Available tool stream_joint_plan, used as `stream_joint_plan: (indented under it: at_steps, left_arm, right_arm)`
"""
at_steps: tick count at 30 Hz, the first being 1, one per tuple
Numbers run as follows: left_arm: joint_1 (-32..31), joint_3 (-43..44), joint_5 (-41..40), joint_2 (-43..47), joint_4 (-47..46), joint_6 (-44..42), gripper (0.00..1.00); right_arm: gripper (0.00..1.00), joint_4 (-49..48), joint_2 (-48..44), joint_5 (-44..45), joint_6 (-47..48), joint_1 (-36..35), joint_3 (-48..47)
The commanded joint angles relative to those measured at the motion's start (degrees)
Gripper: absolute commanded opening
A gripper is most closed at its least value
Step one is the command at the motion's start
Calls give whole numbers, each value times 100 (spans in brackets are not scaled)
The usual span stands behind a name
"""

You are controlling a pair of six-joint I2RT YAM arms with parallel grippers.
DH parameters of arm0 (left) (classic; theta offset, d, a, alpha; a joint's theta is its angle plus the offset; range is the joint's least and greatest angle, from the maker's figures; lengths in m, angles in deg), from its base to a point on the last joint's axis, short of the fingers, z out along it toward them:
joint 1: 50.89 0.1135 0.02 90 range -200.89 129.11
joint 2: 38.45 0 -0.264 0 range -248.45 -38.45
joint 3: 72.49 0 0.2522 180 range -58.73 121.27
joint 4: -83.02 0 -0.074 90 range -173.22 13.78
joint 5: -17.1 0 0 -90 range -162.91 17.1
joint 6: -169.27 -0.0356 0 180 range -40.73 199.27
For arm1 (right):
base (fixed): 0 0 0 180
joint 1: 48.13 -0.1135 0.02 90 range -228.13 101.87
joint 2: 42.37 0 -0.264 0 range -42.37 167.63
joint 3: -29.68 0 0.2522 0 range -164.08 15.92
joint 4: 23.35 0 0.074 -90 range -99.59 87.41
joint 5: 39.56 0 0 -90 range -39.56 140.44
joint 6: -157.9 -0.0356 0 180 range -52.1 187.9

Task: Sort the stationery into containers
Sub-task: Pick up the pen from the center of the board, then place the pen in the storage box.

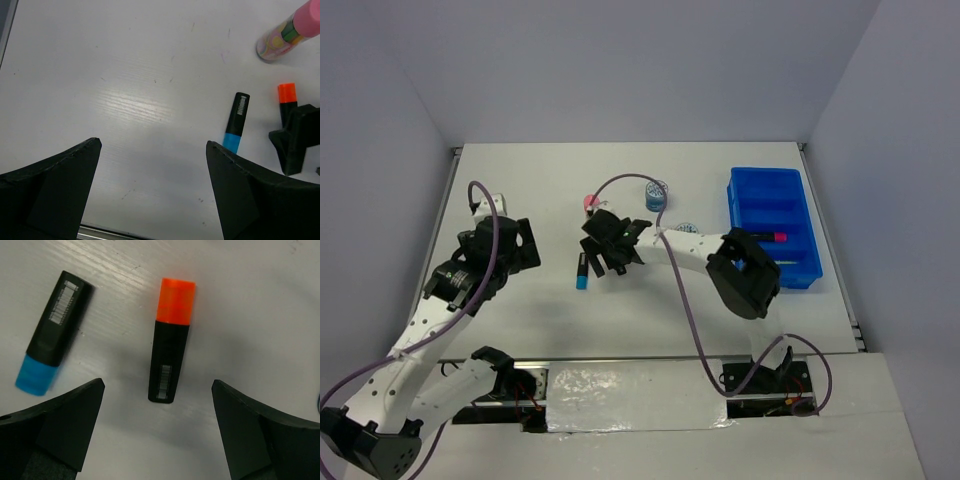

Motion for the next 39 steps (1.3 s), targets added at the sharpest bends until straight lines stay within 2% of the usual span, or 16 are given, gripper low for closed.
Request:
stream_joint_plan:
  at_steps: [1,7,11,12,14,17,18,19,23,26,27,30,31,35,37,39]
  left_arm:
    - [22,111,112,81,-180,-55,99]
    - [31,93,235,72,-233,-116,99]
    - [31,84,262,90,-250,-116,99]
    - [22,84,262,107,-250,-134,99]
    - [31,84,271,107,-259,-134,99]
    - [31,84,297,116,-259,-151,99]
    - [31,84,297,125,-259,-151,99]
    - [31,75,306,125,-268,-151,99]
    - [22,67,332,134,-285,-169,99]
    - [22,75,341,134,-285,-169,99]
    - [22,58,350,142,-285,-169,99]
    - [22,49,393,178,-312,-186,99]
    - [22,58,394,186,-312,-186,99]
    - [22,49,394,239,-329,-195,99]
    - [22,40,429,266,-329,-204,99]
    - [22,31,464,266,-356,-204,99]
  right_arm:
    - [96,119,355,146,154,19,-568]
    - [91,-22,980,-205,75,229,-814]
    - [76,-312,1095,-670,-39,581,-674]
    - [61,-295,1122,-750,-40,590,-665]
    - [48,-268,1105,-750,-40,573,-647]
    - [23,-251,929,-794,-83,564,-507]
    - [5,-312,746,-812,-83,564,-358]
    - [1,-373,622,-829,-92,573,-252]
    - [0,-1030,-396,-1329,-127,748,615]
    - [0,-1769,-1792,-1751,-486,1344,1679]
    - [0,-1945,-2544,-1865,-792,1816,1943]
    - [0,-2430,-3873,-1692,-1364,2565,2893]
    - [0,-2500,-4140,-1595,-1480,3072,3095]
    - [0,-2133,-5186,169,-2656,4341,3834]
    - [0,-1765,-5285,1063,-3683,4877,4080]
    - [0,-1387,-5224,1340,-4580,5177,4143]
